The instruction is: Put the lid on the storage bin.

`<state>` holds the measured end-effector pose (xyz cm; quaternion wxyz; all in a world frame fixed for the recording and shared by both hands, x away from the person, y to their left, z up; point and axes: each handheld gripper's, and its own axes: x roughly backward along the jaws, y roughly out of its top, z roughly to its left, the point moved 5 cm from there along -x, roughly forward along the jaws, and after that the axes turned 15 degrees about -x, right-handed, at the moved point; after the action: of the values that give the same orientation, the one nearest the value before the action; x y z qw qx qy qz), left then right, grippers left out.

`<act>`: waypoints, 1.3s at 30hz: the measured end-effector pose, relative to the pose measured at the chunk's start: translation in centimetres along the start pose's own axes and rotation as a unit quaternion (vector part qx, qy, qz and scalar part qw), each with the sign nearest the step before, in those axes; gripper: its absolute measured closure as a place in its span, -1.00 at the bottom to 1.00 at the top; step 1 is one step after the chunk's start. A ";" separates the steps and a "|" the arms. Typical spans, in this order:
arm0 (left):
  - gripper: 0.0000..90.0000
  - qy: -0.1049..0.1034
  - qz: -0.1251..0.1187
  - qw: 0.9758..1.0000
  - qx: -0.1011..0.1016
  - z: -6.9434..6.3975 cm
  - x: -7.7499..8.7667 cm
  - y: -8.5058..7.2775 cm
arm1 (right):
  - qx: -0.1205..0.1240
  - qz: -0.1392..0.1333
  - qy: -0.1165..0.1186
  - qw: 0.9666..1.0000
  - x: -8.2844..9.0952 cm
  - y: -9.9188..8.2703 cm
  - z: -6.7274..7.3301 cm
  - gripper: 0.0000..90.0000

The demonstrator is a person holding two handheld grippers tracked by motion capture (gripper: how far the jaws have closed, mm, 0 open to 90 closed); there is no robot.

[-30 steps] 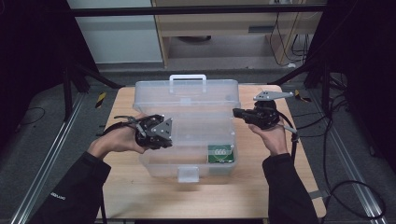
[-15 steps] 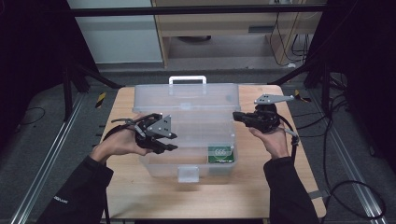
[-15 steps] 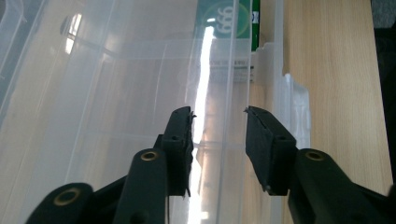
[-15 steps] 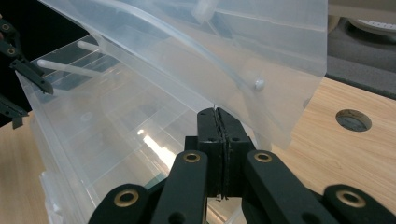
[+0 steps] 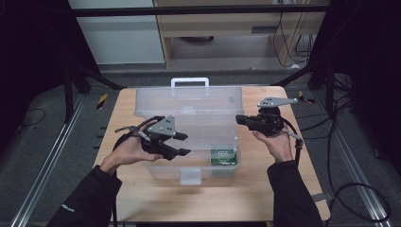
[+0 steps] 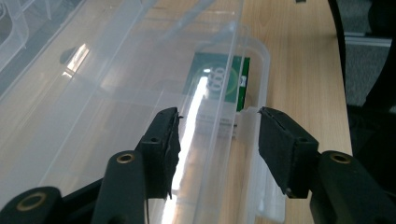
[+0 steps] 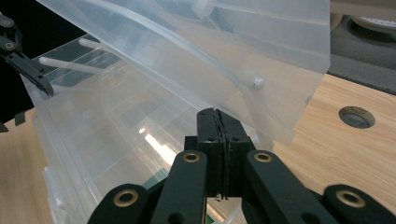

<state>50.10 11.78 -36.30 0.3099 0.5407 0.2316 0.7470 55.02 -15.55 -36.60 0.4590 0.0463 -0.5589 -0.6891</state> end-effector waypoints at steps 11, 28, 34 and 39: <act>0.00 0.046 -0.067 0.994 0.071 -0.4 0.3 0.0 | 0.000 0.006 0.001 1.000 0.1 -0.3 0.1 0.99; 0.51 0.130 -0.097 0.977 0.137 -0.1 2.9 -2.2 | -0.002 0.015 0.003 1.000 0.2 -0.8 0.1 1.00; 0.82 0.144 -0.084 0.974 0.155 0.0 4.2 -3.7 | -0.004 0.017 0.004 1.000 0.2 -0.9 0.2 1.00; 0.97 0.163 -0.074 0.968 0.176 0.2 5.4 -5.2 | -0.001 0.020 0.004 1.000 0.2 -1.1 0.2 1.00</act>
<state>50.20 19.27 -36.16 0.2218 0.4387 0.4466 0.7476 54.19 -15.57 -37.32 0.4750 0.0376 -0.5570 -0.6802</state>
